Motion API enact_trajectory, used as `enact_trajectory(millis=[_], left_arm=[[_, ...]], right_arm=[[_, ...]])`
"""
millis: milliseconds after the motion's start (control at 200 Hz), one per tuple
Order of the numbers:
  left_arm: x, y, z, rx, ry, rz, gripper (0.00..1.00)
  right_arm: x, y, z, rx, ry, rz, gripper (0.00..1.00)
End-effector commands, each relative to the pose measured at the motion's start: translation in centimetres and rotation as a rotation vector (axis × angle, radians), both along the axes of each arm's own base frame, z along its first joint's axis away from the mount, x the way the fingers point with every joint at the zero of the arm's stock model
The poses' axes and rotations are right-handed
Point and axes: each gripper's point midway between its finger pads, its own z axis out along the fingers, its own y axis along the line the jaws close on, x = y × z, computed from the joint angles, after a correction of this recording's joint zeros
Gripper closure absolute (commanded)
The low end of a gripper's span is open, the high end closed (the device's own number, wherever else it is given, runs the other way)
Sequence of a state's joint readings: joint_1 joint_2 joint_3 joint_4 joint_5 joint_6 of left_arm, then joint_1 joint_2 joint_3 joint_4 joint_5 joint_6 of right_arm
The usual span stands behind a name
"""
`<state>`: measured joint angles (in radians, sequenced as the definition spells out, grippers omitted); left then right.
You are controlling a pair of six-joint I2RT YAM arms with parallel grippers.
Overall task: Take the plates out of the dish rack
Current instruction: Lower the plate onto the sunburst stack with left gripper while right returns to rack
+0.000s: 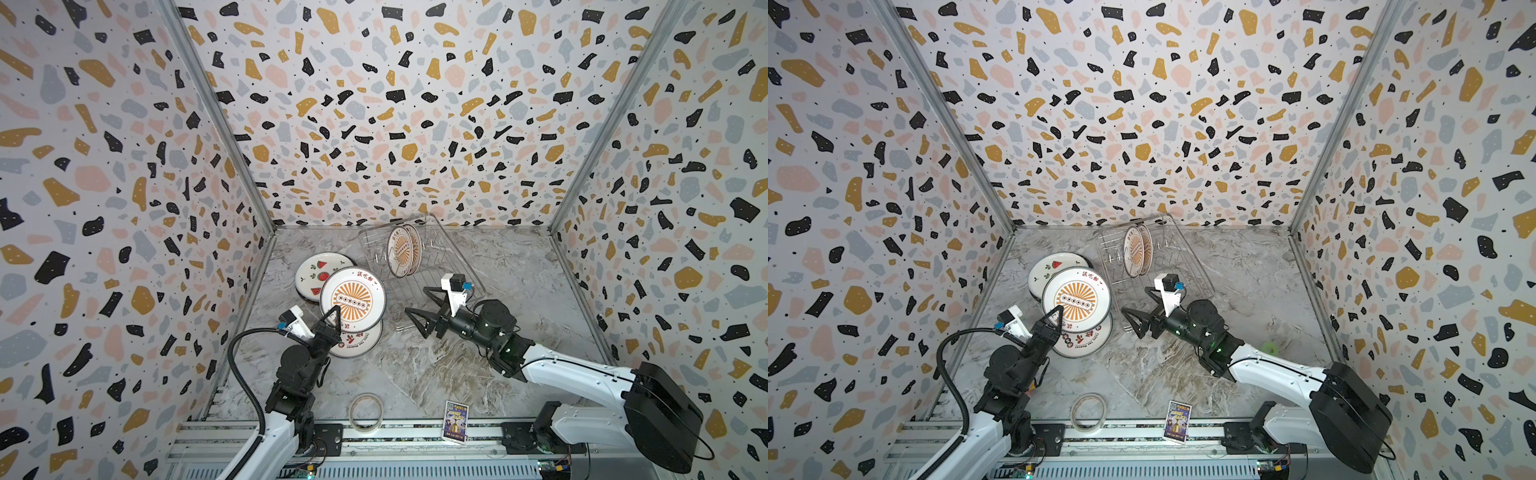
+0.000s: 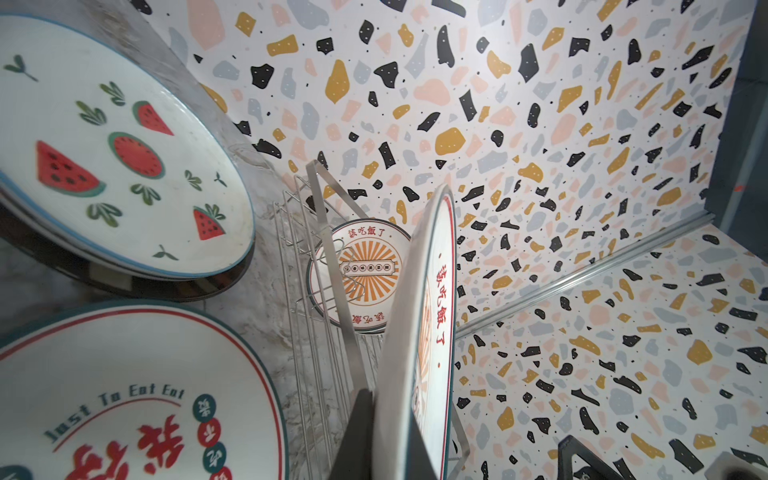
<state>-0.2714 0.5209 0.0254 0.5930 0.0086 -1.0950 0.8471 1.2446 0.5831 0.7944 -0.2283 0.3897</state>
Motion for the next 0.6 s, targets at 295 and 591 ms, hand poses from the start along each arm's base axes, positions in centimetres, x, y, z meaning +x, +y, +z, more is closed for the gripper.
enact_trajectory(millis=[295,591], left_arm=[[0.0,3.4,-3.2,-0.114,0.135,0.142,1.00],[-0.5,3.8,-6.9,-0.120,0.349,0.186,1.00]], right_arm=[[0.4,4.6,-0.9,-0.101,0.006,0.057,0.01],[1.0,5.9,-1.2,-0.126,0.007,0.033,0.01]])
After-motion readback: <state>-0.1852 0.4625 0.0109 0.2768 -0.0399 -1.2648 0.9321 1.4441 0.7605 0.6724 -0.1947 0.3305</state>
